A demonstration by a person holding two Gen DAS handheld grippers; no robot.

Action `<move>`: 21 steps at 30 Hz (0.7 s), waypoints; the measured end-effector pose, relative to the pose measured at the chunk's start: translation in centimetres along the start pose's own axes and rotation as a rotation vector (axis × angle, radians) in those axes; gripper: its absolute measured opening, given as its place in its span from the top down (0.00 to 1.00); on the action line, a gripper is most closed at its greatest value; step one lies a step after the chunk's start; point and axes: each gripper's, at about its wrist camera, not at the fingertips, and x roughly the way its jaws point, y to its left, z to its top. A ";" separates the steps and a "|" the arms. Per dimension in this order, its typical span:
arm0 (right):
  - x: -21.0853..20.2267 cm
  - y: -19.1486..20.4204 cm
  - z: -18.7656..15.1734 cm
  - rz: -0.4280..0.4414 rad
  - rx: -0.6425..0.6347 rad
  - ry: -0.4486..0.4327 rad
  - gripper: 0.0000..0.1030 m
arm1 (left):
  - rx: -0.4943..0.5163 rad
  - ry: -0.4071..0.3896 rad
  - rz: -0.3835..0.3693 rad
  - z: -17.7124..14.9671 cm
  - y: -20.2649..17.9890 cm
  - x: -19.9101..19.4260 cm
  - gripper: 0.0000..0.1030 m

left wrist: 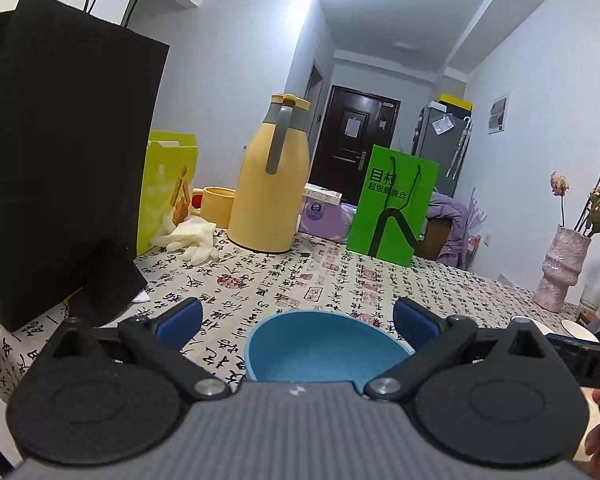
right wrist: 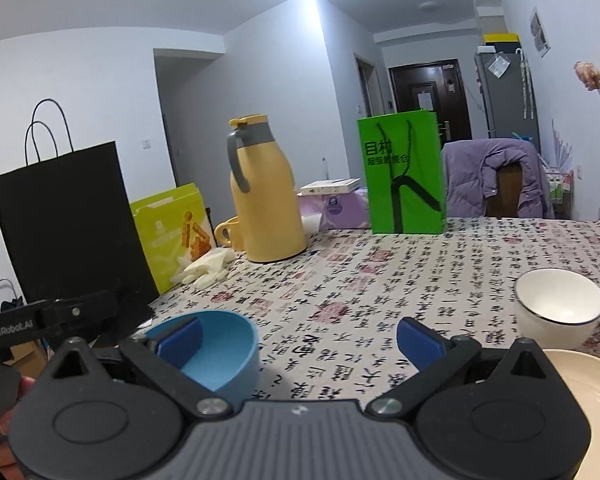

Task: Organize plates and bowls
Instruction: 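Move both open grippers toward the white black-rimmed bowls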

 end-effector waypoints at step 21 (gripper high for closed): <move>-4.8 -5.8 -0.8 -0.097 0.012 -0.050 0.00 | 0.071 0.015 -0.039 -0.6 -4.2 0.3 0.00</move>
